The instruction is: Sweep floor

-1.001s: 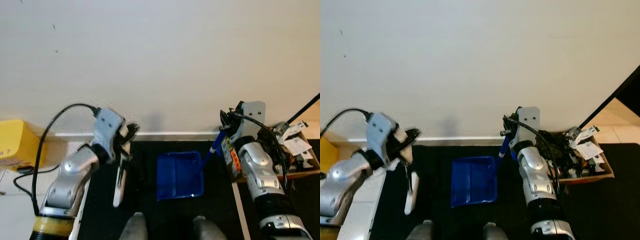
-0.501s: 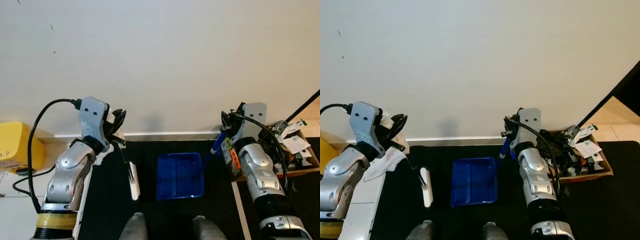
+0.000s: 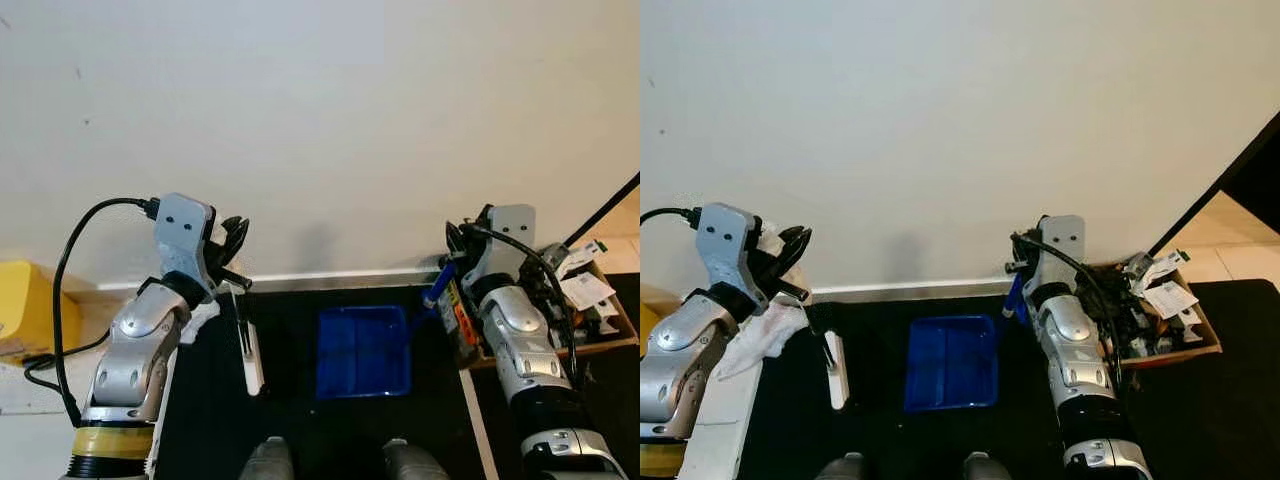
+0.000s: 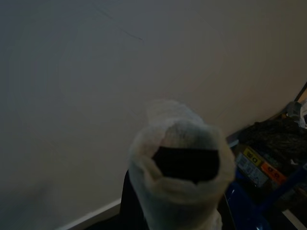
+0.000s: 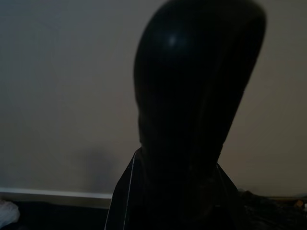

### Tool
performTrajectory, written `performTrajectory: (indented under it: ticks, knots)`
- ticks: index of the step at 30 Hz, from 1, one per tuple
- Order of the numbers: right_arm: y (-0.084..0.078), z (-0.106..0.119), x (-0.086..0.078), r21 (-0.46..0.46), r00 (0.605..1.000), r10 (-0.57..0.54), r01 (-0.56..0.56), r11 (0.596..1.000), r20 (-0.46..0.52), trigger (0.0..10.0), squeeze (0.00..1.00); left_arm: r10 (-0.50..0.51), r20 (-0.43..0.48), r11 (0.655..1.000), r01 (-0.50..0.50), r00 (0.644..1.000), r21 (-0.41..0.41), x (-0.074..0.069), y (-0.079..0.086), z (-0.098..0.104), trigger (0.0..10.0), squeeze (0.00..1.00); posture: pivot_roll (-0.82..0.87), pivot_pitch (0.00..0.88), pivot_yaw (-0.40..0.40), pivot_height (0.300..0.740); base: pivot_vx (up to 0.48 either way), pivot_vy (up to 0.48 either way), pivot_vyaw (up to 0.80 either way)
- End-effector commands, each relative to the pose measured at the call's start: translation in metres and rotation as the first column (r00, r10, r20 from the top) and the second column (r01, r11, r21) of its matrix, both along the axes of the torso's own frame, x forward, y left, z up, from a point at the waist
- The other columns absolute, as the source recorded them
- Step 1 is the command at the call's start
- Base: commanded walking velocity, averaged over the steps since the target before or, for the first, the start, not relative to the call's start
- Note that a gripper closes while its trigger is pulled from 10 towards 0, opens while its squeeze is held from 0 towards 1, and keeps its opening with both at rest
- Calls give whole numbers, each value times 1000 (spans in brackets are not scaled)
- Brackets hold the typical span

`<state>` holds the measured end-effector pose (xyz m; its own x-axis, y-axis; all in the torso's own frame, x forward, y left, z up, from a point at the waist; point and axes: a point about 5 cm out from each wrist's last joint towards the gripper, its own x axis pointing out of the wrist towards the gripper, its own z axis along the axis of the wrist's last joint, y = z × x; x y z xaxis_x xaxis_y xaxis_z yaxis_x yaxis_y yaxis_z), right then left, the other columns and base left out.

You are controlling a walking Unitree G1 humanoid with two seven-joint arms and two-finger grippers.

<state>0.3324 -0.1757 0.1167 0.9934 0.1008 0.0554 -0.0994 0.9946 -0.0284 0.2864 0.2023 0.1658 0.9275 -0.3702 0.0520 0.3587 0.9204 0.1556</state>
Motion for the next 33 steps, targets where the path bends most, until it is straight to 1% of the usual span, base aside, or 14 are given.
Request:
performTrajectory:
  ticks: [1,23,33]
  knots:
    - [-3,5,1,0,999,-6,6,1000,32,10000,0,4,22,1000,-4,1000,5,1,-1,2,10000,0,158,138,-28,740,446,0,0]
    - [0,6,2,-3,999,9,-9,1000,33,10000,0,16,24,1000,-17,1000,8,0,1,0,10000,0,157,131,-34,740,441,0,0]
    - [0,4,1,-5,1000,12,-12,1000,28,10000,0,7,14,1000,-7,1000,15,-2,3,-1,10000,0,156,136,-32,740,30,0,0]
